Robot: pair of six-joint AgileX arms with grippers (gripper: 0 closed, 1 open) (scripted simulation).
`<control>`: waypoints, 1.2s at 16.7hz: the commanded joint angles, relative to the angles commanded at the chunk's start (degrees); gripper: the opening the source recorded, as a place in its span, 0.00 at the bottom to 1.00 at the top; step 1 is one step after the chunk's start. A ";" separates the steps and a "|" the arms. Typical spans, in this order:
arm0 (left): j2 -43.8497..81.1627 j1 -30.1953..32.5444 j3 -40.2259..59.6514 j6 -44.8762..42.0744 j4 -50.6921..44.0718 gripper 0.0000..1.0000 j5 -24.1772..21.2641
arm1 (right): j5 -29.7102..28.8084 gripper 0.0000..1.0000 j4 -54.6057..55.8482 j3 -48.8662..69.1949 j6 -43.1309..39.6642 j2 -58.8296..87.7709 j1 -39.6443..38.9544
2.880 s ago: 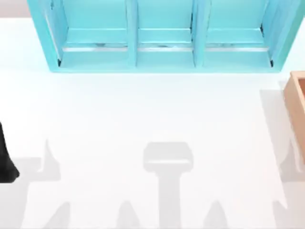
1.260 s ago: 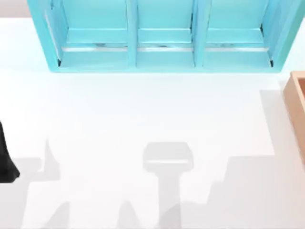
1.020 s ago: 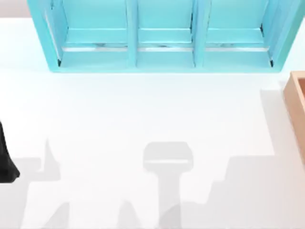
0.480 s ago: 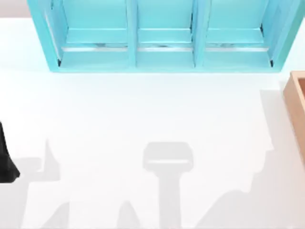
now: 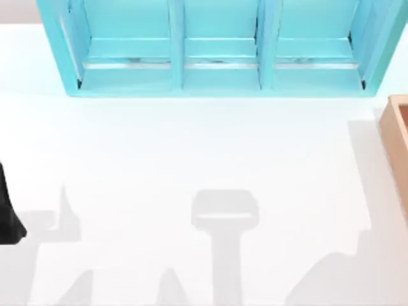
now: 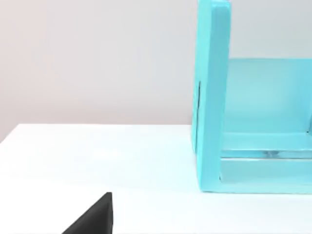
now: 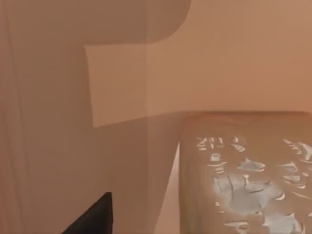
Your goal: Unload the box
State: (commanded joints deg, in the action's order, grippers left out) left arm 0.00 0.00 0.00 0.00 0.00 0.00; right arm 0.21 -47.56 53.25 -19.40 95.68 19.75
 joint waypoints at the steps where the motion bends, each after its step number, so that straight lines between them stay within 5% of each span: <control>1: 0.00 0.00 0.00 0.00 0.00 1.00 0.00 | 0.00 0.92 0.00 0.00 0.00 0.00 0.00; 13: 0.00 0.00 0.00 0.00 0.00 1.00 0.00 | 0.00 0.02 0.00 0.00 0.00 0.00 0.00; 20: 0.00 0.00 0.00 0.00 0.00 1.00 0.00 | 0.00 0.00 0.00 0.00 0.00 0.00 0.00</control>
State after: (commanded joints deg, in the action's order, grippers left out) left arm 0.00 0.00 0.00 0.00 0.00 0.00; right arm 0.21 -47.56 53.25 -19.40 95.68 19.75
